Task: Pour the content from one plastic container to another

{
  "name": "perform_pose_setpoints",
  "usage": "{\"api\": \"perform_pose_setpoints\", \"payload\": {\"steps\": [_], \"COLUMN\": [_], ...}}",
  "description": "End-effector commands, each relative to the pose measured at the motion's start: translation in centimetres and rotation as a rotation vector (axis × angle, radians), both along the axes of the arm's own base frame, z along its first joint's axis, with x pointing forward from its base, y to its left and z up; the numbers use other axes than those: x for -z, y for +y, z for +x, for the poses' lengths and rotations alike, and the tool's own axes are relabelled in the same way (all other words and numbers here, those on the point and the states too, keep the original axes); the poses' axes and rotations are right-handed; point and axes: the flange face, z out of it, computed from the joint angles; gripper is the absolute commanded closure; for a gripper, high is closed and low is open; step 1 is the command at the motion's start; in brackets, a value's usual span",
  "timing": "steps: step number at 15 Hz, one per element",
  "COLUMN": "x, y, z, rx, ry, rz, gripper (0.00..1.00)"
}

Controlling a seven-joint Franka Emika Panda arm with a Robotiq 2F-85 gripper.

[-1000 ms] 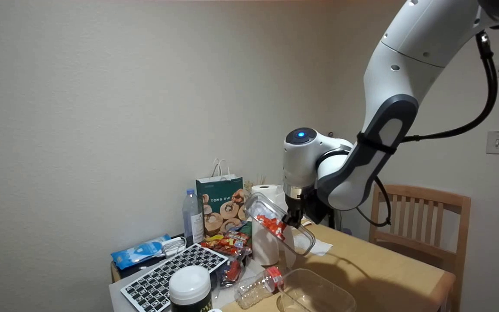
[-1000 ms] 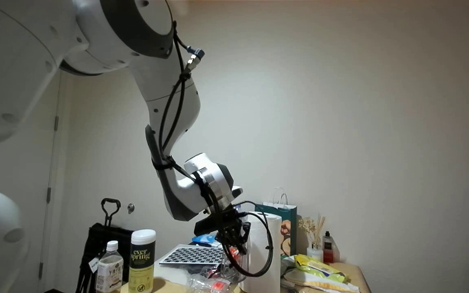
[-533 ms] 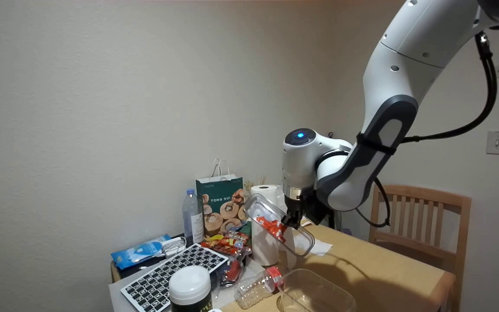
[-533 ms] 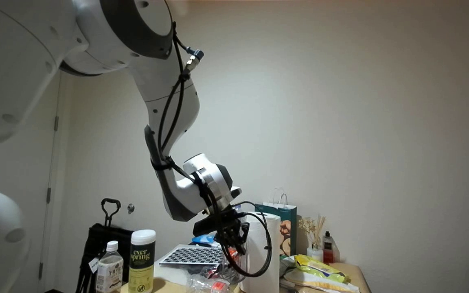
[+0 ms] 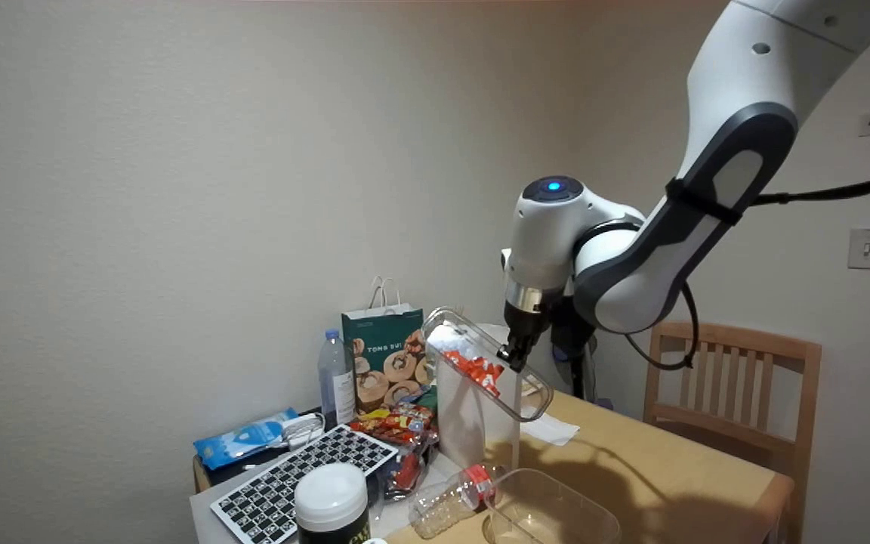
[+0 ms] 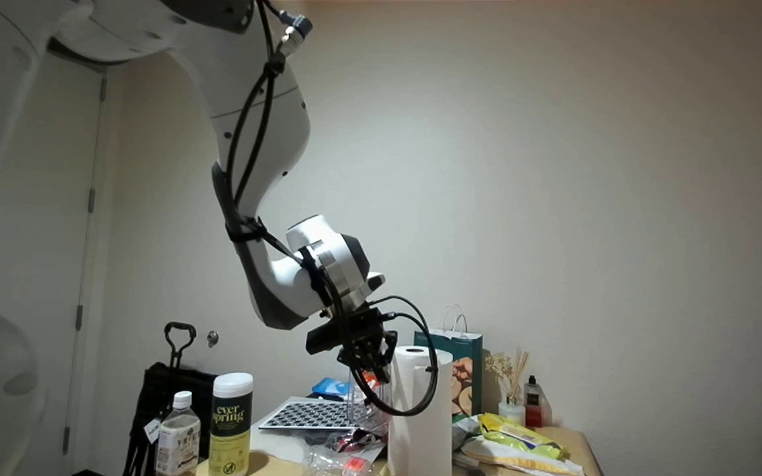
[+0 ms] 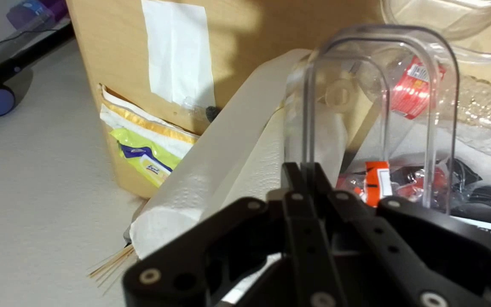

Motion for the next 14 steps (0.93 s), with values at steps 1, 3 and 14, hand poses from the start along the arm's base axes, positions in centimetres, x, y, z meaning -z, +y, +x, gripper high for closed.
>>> {"api": "perform_pose_setpoints", "payload": {"steps": [1,3,14], "x": [-3.5,-2.5,-2.3], "y": [-0.9,-0.4,2.6], "z": [-3.7,-2.1,-5.5], "rx": [-0.037,-0.018,0.067], "ry": [-0.013,-0.015,-0.110], "rz": [0.019,0.015,0.029], "gripper": [0.95,0.94,0.95]}}
